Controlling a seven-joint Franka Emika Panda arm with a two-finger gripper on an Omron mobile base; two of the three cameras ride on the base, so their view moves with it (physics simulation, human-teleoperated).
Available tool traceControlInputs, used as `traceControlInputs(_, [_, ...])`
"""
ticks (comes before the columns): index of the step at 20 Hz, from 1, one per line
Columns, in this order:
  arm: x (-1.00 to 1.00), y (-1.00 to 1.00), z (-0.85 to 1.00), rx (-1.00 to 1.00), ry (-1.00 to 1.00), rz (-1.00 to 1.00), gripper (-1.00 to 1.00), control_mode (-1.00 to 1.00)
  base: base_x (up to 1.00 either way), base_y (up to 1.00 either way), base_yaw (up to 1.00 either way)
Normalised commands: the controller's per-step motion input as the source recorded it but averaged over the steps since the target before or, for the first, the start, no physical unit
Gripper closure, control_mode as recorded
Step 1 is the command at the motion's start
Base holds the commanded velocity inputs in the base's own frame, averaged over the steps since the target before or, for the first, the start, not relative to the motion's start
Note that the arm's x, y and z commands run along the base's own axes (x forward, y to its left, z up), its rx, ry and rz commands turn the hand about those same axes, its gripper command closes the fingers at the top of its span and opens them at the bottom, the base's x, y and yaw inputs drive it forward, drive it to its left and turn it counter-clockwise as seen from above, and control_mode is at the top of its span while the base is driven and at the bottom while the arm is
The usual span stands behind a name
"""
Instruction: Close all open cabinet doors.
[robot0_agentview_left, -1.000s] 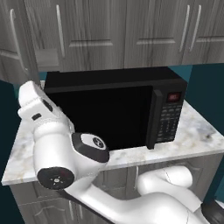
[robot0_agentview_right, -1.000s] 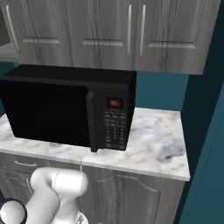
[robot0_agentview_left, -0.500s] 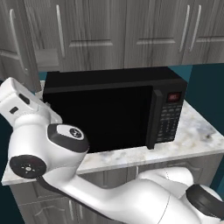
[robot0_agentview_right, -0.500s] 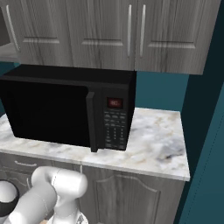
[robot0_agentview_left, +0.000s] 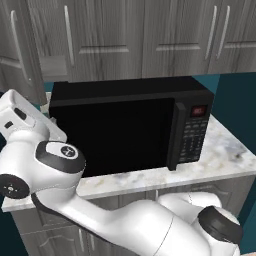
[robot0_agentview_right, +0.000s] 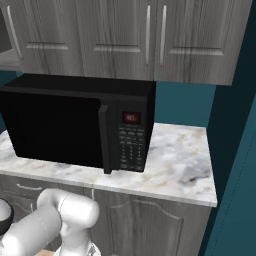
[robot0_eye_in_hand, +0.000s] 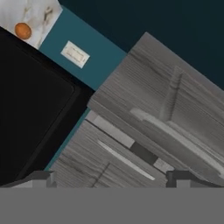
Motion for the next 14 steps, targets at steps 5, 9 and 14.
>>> traceControlInputs(5, [0.34,0.19,0.0,0.0,0.0,-0.1,-1.0,-1.0,0.0,0.0,0.0])
traceControlInputs(9, [0.43,0.28,0.0,0.0,0.0,-0.09,-1.0,-1.0,0.0,0.0,0.0])
traceControlInputs(14, [0.52,0.29,0.0,0.0,0.0,-0.08,-1.0,-1.0,0.0,0.0,0.0])
